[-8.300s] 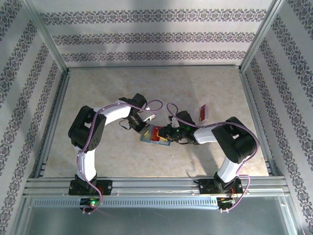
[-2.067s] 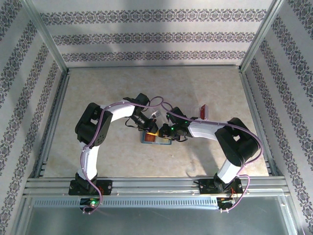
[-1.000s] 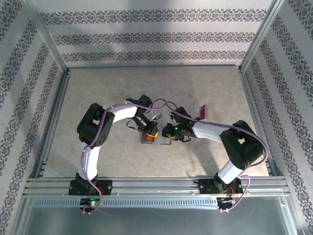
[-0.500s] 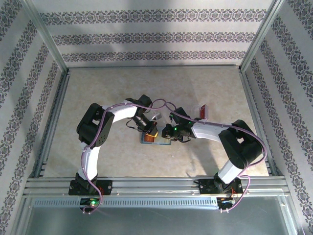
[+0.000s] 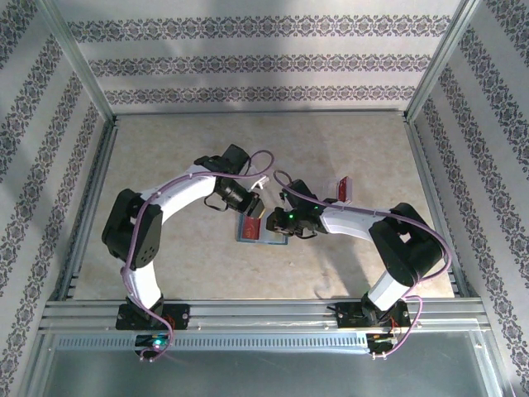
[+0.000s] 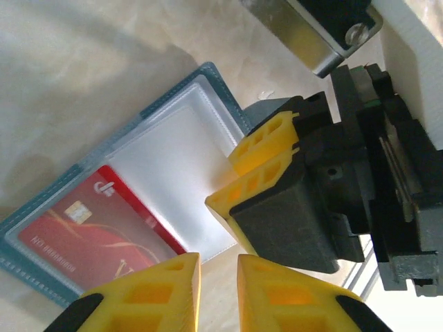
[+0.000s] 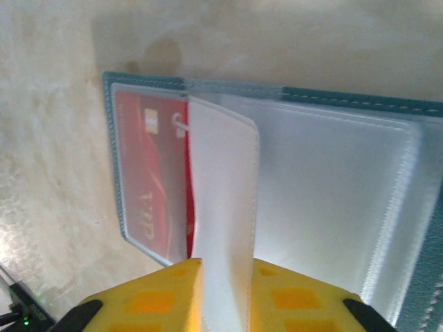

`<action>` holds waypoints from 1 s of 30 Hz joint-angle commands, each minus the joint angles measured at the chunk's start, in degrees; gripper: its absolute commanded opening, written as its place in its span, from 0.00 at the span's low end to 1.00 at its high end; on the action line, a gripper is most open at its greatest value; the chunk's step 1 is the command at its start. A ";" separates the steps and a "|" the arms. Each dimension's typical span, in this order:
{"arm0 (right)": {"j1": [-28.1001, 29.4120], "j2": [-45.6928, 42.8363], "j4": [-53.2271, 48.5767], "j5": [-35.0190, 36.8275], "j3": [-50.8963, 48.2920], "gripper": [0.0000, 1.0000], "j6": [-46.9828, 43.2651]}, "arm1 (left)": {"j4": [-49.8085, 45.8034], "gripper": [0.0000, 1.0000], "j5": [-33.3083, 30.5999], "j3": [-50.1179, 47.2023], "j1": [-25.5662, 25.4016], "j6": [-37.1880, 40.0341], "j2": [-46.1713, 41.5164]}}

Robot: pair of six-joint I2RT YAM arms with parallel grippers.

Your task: Put the credit cards into the card holder

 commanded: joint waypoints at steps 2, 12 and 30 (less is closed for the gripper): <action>1.49 1.19 1.34 -0.79 2.73 0.28 0.75 | -1.43 0.25 -6.06 -1.79 1.71 3.99 -2.57; 3.77 5.74 4.11 -1.89 6.72 0.32 2.02 | 0.61 0.27 -8.98 -5.83 4.95 6.86 -8.26; 5.09 16.69 3.00 -2.72 13.53 0.34 0.97 | 0.30 0.27 -5.16 -7.24 10.64 7.07 -7.68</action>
